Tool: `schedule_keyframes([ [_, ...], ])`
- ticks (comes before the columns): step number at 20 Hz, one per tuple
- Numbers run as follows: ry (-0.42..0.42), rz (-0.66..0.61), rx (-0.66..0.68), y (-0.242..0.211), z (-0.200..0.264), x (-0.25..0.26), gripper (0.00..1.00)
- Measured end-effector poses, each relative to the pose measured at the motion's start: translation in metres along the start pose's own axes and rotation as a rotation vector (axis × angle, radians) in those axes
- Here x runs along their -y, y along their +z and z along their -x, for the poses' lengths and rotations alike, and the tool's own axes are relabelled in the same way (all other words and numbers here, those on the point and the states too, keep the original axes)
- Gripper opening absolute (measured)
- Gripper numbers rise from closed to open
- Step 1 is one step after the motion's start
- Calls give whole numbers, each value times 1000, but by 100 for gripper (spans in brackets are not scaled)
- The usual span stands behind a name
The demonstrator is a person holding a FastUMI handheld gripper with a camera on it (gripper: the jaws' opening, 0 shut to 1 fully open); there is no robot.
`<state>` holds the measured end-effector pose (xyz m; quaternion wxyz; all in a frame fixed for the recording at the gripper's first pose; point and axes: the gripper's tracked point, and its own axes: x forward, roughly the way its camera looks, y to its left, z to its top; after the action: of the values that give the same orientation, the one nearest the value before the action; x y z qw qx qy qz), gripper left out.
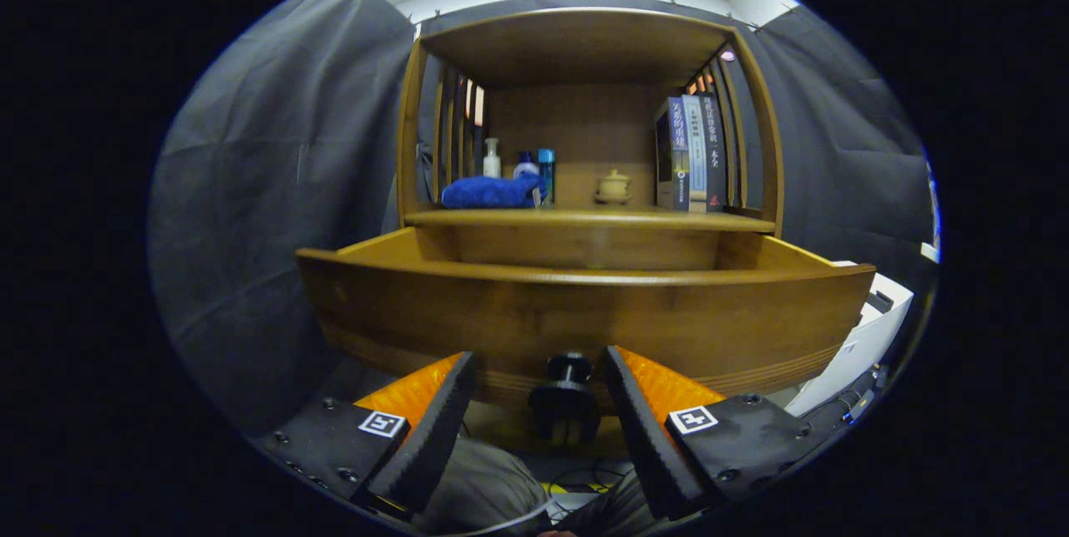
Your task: Pull open the drawer, take out the items inside it, and place them on the countertop above the cabinet.
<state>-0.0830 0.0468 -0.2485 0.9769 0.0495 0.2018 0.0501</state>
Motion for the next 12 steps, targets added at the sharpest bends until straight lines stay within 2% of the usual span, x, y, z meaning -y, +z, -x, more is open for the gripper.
schedule_keyframes([
  [3,-9,-19,141,81,4,11,99],
  [5,-11,11,203,140,2,17,99],
  [9,63,88,153,210,-33,12,99],
  [12,123,135,-22,204,-83,8,99],
])
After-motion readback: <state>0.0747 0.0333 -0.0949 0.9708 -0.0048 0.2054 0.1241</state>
